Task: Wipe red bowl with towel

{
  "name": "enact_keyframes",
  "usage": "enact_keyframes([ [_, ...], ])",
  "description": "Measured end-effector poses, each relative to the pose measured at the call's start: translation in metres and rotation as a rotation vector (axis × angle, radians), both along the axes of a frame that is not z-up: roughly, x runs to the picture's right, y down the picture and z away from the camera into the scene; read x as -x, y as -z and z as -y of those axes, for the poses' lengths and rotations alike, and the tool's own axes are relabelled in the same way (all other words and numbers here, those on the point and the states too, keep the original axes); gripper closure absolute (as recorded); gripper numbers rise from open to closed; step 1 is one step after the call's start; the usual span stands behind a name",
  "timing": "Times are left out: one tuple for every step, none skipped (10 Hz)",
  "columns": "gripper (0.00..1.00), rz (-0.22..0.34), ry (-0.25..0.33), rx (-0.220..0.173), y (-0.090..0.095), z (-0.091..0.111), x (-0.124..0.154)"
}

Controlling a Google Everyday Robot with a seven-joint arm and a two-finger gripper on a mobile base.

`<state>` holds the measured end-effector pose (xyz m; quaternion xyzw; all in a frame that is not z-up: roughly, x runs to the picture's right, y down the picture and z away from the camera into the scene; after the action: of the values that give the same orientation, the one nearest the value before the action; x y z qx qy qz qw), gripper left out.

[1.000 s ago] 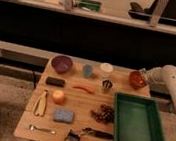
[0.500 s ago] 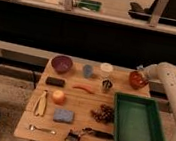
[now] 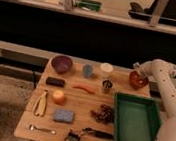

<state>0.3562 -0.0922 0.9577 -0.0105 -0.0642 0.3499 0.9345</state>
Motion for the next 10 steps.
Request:
enact_keyframes([
  [1.00, 0.004, 0.006, 0.002, -0.004, -0.001, 0.005],
  [1.00, 0.011, 0.013, 0.005, -0.007, -0.003, 0.010],
  [1.00, 0.017, 0.019, 0.008, -0.010, -0.005, 0.013],
  [1.00, 0.026, 0.030, 0.016, -0.015, -0.011, 0.018],
  [1.00, 0.032, 0.037, 0.020, -0.017, -0.013, 0.021],
  [1.00, 0.038, 0.045, 0.025, -0.019, -0.015, 0.025],
  [1.00, 0.047, 0.053, 0.028, -0.019, -0.017, 0.031],
  [1.00, 0.054, 0.063, 0.035, -0.018, -0.022, 0.034],
  [1.00, 0.059, 0.069, 0.034, -0.016, -0.024, 0.036],
  [1.00, 0.063, 0.080, 0.033, -0.012, -0.027, 0.039],
])
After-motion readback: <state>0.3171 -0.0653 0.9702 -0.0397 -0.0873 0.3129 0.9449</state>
